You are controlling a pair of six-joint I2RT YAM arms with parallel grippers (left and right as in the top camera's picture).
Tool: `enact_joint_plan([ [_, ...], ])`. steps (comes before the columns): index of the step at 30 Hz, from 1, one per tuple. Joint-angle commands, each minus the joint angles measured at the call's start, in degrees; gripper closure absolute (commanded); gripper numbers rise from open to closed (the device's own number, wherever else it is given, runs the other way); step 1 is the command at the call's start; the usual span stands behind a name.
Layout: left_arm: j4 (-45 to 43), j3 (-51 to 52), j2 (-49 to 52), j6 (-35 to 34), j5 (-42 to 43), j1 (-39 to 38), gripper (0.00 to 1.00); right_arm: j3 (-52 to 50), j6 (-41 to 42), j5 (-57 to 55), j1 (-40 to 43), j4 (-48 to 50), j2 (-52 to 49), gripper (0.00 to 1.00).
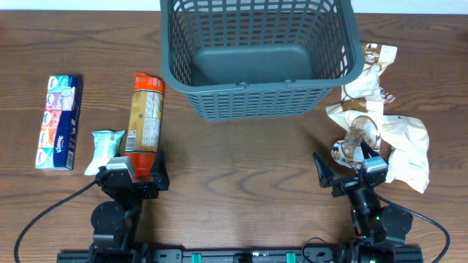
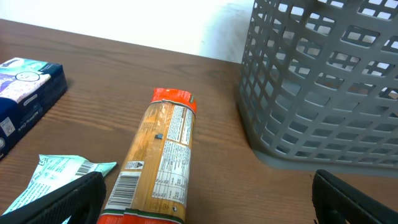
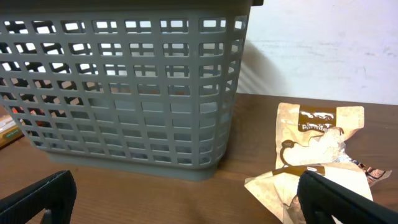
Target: Pack container
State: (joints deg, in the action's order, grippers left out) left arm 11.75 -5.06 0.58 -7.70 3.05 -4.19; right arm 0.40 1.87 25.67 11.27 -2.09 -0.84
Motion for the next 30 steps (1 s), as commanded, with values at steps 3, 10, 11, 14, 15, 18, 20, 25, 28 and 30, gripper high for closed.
enact_joint_plan([
  [3,1.66,0.85,-0.37,-0.11,0.83,0.24,0.01,-0.09,1.42,-0.55,-0.44,0.61,0.33,0.01],
  [10,1.68,-1.05,-0.35,-0.11,1.11,0.24,0.01,2.29,1.49,0.74,-0.44,0.81,0.31,0.01],
  [11,1.68,-1.7,-0.35,-0.11,1.2,0.24,0.01,2.97,1.49,0.74,-0.44,0.81,0.31,0.01],
  [14,1.7,-3.65,-0.26,-0.11,3.04,0.24,0.01,5.64,1.46,0.74,-0.44,0.46,0.02,0.01],
  [15,1.73,-4.31,-0.04,-0.11,4.0,0.24,0.01,6.78,1.46,0.74,-0.44,-0.17,-0.22,0.01],
  [18,2.49,-7.17,1.9,-0.13,6.67,0.24,0.01,10.47,1.49,0.74,-0.44,-2.93,-1.4,0.01],
  [20,4.17,-9.97,4.24,-0.13,7.28,0.24,0.01,13.44,1.46,0.74,-0.44,-5.57,-2.69,0.01],
  [25,9.88,-20.85,13.51,-0.11,7.54,0.24,0.01,22.38,1.46,0.79,-0.44,-12.24,-7.78,0.01],
  [28,13.38,-30.16,20.39,-0.13,8.57,0.24,0.01,29.31,1.46,2.05,-0.44,-16.65,-12.28,0.01],
  [30,16.24,-36.33,24.61,-0.13,8.57,0.24,0.01,33.64,1.44,2.23,-0.44,-20.59,-15.3,0.01],
])
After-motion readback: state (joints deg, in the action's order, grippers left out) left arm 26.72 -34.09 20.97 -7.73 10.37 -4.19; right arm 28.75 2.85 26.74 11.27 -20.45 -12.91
